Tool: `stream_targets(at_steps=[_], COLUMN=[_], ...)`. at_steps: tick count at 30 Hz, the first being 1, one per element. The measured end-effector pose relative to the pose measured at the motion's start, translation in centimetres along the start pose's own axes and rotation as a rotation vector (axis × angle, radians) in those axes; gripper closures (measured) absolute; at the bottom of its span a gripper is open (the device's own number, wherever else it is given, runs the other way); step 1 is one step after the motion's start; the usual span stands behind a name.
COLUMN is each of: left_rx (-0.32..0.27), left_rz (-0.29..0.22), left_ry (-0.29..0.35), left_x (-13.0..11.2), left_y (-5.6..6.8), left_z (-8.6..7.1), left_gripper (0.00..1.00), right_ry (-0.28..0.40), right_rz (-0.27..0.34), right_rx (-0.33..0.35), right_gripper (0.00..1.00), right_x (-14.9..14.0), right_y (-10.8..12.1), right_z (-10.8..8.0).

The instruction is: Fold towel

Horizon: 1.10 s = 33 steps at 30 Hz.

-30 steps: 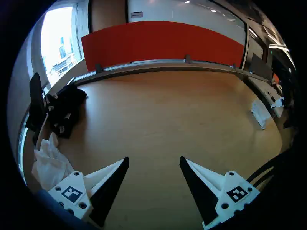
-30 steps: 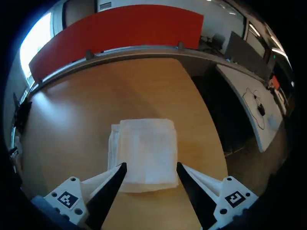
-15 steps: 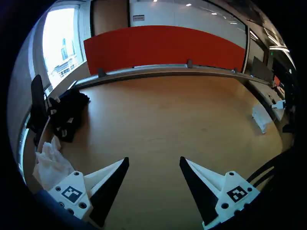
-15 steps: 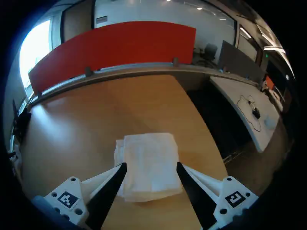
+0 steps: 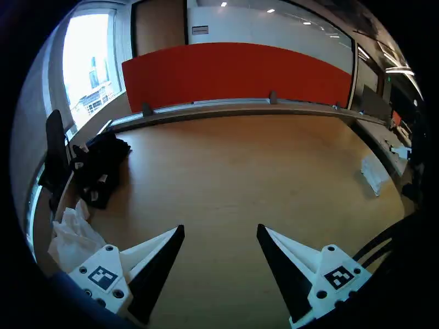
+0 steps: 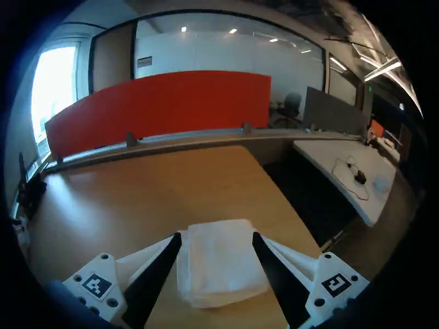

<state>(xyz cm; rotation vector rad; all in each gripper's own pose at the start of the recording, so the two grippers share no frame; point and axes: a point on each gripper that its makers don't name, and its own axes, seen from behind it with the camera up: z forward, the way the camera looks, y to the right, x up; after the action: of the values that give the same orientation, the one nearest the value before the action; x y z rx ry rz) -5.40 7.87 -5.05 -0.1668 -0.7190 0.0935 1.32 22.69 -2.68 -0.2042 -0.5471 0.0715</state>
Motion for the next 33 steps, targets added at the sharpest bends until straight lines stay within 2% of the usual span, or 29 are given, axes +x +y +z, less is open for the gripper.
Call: stream_targets(at_steps=[9, 13, 18, 28, 33], left_rx=[0.016, 0.026, 0.041, 0.096, 0.106], left_rz=[-0.023, -0.031, -0.045, -0.075, -0.087], left_ry=[0.05, 0.085, 0.149, 0.331, 0.394], left_x=[1.4, 2.4, 3.9, 8.0, 9.6], left_y=[-0.8, -1.1, -1.5, -3.1, -3.7], left_z=[-0.1, -0.2, -0.4, -1.9, -2.6], left_gripper=[0.02, 0.02, 0.02, 0.02, 0.02], right_ry=[0.198, 0.259, 0.301, 0.359, 0.378], right_rz=[-0.014, -0.019, -0.028, -0.046, -0.067], right_rx=[-0.036, -0.029, -0.014, 0.045, 0.076], right_gripper=[0.0, 0.0, 0.0, 0.0, 0.0], right_x=[3.7, 5.0, 6.0, 7.8, 8.5], right_y=[-0.3, -1.0, -2.0, -4.9, -6.6], right_z=[-1.3, -2.0, -2.6, -3.9, -4.5])
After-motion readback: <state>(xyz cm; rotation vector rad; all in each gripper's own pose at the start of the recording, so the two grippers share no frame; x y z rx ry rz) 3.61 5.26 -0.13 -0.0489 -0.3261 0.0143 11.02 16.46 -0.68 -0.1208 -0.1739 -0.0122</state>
